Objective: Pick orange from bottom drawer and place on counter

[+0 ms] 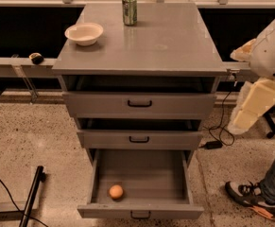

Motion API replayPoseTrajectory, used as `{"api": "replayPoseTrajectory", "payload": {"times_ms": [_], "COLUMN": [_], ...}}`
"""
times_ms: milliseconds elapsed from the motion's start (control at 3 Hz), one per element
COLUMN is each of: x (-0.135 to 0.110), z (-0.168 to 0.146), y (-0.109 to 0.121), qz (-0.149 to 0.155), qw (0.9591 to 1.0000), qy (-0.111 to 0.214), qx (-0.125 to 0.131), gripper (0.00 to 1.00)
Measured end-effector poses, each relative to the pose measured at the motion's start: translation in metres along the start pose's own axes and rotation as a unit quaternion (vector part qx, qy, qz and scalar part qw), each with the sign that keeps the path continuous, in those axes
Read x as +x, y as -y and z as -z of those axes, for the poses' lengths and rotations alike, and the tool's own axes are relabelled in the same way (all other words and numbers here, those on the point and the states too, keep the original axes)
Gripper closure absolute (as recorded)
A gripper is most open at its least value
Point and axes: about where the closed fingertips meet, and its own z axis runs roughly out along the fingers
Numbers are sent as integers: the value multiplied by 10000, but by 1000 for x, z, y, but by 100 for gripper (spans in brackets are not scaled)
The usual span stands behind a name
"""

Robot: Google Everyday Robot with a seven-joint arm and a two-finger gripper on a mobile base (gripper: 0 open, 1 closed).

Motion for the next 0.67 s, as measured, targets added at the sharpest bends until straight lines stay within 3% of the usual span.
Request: {"api": "replayPoseTrajectory", "payload": {"times_ms": [333, 667], "x": [-12, -14], "z": [-54, -101], "y": [-28, -49], "qz": [46, 110], "qw": [9968, 9906], "qy": [759, 1344], "qx": [-248, -226], "gripper": [0, 0]}}
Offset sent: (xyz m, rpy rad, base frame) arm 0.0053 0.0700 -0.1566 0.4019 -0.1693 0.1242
